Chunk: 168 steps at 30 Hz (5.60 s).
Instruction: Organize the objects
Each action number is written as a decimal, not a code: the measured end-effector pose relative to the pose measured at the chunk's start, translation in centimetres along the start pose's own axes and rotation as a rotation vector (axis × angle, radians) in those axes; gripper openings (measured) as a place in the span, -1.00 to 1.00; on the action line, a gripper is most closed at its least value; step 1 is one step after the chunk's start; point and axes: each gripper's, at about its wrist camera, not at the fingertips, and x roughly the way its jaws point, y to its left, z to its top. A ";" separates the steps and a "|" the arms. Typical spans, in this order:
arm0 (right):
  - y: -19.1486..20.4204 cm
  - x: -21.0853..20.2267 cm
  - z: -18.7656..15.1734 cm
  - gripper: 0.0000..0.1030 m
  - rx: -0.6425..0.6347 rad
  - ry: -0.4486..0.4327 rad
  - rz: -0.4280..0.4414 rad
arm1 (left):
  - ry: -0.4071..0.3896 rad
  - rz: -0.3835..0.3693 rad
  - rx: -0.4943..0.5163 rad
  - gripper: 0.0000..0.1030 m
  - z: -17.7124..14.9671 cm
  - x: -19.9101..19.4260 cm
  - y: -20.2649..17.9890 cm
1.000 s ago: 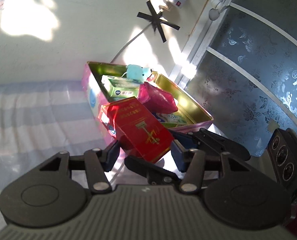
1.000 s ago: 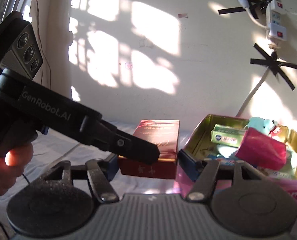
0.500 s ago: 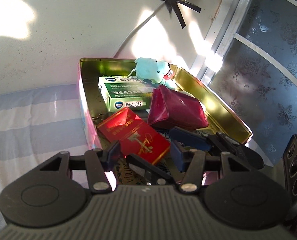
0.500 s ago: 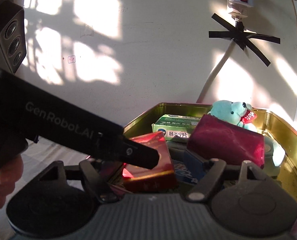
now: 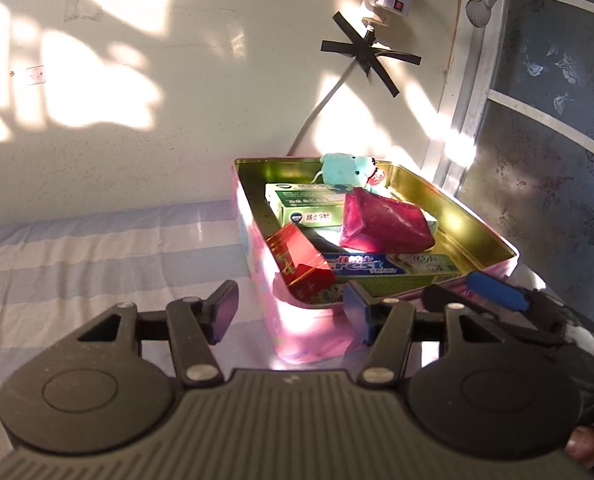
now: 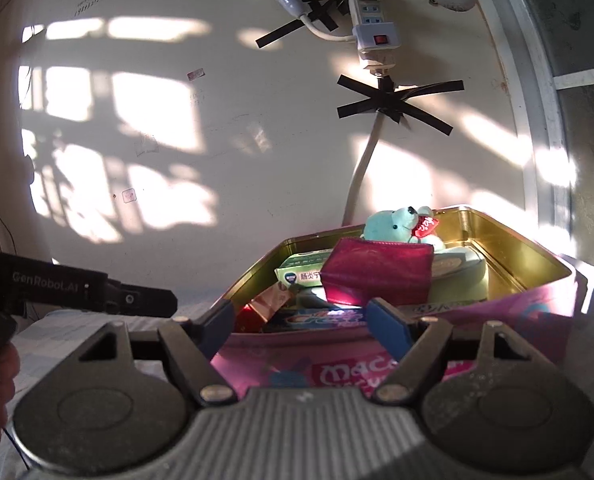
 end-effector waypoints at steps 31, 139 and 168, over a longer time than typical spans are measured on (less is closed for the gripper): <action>2.5 -1.8 -2.0 0.54 0.145 0.106 -0.027 | 0.095 0.268 -0.051 0.31 -7.2 -0.2 4.3; 0.5 -2.1 -1.4 1.00 0.197 0.154 -0.058 | 0.246 0.277 -0.003 1.00 -6.2 0.7 1.2; 0.2 -1.6 -1.8 1.00 0.203 0.163 -0.062 | 0.265 0.268 -0.006 1.00 -6.4 1.1 1.5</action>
